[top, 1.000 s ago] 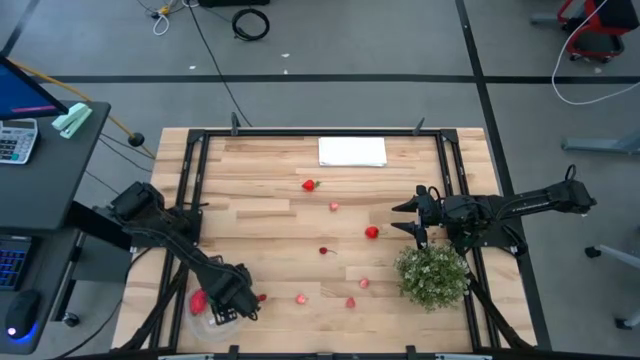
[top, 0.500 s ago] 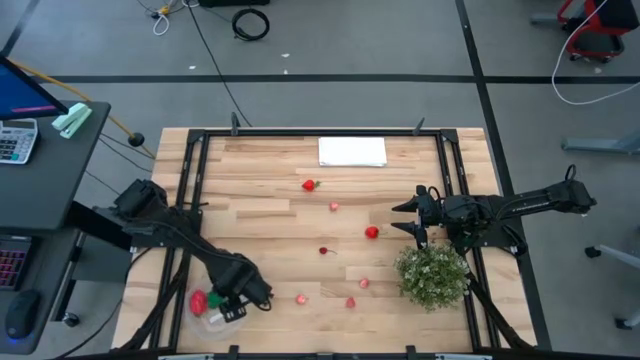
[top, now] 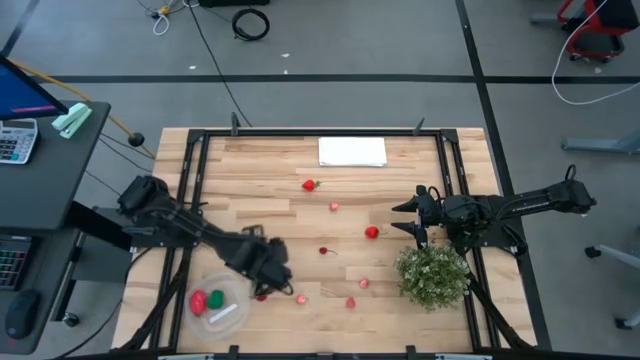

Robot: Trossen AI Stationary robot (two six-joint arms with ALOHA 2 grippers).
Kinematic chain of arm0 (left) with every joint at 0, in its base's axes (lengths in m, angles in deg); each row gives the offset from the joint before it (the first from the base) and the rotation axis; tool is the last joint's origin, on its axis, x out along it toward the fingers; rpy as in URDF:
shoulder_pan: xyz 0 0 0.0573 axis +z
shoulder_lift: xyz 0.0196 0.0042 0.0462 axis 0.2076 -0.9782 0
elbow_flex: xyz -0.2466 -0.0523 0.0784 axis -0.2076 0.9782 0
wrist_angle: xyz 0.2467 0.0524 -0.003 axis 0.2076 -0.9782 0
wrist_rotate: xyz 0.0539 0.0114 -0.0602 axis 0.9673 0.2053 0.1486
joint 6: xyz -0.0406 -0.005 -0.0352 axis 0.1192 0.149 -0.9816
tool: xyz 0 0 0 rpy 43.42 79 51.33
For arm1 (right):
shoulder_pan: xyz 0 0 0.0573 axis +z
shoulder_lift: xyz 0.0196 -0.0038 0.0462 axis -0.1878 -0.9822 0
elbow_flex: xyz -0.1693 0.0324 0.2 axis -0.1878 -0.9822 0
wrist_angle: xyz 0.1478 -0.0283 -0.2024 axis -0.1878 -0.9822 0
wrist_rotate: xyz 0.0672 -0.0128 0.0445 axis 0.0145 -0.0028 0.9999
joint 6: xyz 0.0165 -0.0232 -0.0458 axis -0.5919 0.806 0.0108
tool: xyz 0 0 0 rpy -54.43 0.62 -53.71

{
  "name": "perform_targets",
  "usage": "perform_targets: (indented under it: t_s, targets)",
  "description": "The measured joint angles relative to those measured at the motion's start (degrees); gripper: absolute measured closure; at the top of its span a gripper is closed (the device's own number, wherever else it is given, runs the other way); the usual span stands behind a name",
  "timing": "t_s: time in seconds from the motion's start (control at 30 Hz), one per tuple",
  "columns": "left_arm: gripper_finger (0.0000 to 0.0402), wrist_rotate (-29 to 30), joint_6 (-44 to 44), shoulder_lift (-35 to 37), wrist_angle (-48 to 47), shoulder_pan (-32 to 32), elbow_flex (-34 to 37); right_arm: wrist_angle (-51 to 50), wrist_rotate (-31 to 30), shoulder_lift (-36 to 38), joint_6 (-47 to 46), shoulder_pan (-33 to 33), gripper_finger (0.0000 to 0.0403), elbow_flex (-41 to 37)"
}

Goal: Pick and placing Produce into tupperware
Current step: Put the strawberry into the transparent plastic container

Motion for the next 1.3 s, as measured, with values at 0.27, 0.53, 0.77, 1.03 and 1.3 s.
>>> perform_targets:
  t_s: [0.27,0.53,0.77,1.03,1.3]
  targets:
    - [0.0153,2.64,0.43,0.02,4.66,8.21,1.06,0.0,0.0,0.0,0.01,-0.01,0.0153,-0.01]
    - [0.0167,6.09,17.6,0.02,11.34,20.66,1.08,0.0,0.0,0.02,0.02,-0.01,0.0153,-0.01]
    - [0.0168,-0.18,31.76,-1.76,21.32,31.23,1.17,0.0,0.0,0.02,0.0,-0.01,0.0153,0.0]
    - [0.017,-5.25,38.28,-7.24,34.82,37.84,1.1,-0.11,0.02,-0.13,0.01,-0.01,0.0153,-0.01]
    - [0.0171,-5.82,44.37,-14.66,43.28,38.48,1.13,0.0,0.02,-0.36,0.02,-0.01,0.0153,-0.01]
